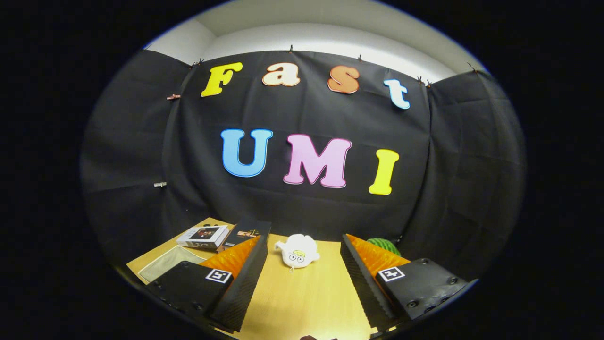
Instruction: Open the storage box then place both shoes into the box .Put the left shoe in first, then the right shoe, with the right side of both shoes facing outward in a uniform manner.
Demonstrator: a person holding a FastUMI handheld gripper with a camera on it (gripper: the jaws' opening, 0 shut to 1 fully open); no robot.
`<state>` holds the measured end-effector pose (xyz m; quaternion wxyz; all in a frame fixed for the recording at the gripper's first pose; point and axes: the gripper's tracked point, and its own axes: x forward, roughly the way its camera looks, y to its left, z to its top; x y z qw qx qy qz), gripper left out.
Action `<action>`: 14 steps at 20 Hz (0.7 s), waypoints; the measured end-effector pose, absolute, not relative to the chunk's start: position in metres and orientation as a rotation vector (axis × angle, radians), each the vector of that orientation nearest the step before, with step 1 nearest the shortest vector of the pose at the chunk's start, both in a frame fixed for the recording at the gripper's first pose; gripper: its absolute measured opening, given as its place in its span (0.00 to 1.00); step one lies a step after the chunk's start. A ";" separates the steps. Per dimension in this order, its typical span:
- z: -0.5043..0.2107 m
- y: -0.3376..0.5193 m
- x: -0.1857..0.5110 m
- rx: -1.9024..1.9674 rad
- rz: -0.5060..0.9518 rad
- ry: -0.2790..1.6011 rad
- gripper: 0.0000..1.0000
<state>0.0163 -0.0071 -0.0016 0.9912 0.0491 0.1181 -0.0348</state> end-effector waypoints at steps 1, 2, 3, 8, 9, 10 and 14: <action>0.002 -0.013 0.013 0.090 -0.084 0.224 0.96; 0.006 -0.018 0.008 0.083 -0.100 0.209 0.98; 0.007 -0.023 0.009 0.077 -0.112 0.200 0.98; 0.006 -0.036 -0.005 0.076 -0.150 0.189 0.98; 0.005 -0.037 -0.005 0.075 -0.153 0.189 0.98; 0.003 -0.038 -0.006 0.070 -0.157 0.189 0.98; -0.003 -0.036 -0.008 0.069 -0.157 0.204 0.98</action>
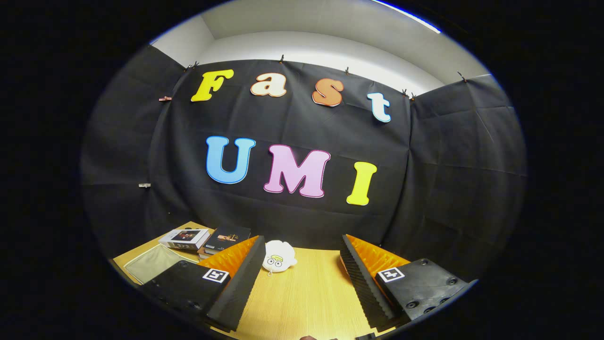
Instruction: Open the storage box then place both shoes into the box .Put the left shoe in first, then the right shoe, with the right side of both shoes facing outward in a uniform manner.
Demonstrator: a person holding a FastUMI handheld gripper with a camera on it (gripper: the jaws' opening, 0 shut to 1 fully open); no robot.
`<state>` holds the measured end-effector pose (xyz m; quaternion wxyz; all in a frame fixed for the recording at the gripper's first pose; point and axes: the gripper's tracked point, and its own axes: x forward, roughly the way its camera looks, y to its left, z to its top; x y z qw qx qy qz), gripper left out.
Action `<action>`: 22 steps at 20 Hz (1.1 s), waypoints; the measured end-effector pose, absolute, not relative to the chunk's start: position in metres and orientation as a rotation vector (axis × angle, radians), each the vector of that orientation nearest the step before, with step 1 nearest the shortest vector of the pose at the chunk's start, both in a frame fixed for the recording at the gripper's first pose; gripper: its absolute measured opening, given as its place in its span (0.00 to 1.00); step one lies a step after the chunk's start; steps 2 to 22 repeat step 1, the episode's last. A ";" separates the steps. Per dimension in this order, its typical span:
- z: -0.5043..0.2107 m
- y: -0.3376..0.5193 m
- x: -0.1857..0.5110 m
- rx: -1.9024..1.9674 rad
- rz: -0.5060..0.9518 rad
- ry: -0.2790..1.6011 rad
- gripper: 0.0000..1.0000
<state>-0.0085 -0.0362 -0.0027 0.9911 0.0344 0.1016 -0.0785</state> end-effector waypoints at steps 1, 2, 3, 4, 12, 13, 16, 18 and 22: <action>-0.004 -0.035 -0.009 0.075 -0.156 0.210 0.98; -0.004 -0.035 -0.009 0.075 -0.156 0.210 0.98; -0.004 -0.035 -0.009 0.075 -0.156 0.210 0.98; -0.004 -0.035 -0.009 0.075 -0.156 0.210 0.98; -0.004 -0.035 -0.009 0.075 -0.156 0.210 0.98; -0.004 -0.035 -0.009 0.075 -0.156 0.210 0.98; -0.004 -0.035 -0.009 0.075 -0.156 0.210 0.98; -0.004 -0.035 -0.009 0.075 -0.156 0.210 0.98; -0.004 -0.035 -0.009 0.075 -0.156 0.210 0.98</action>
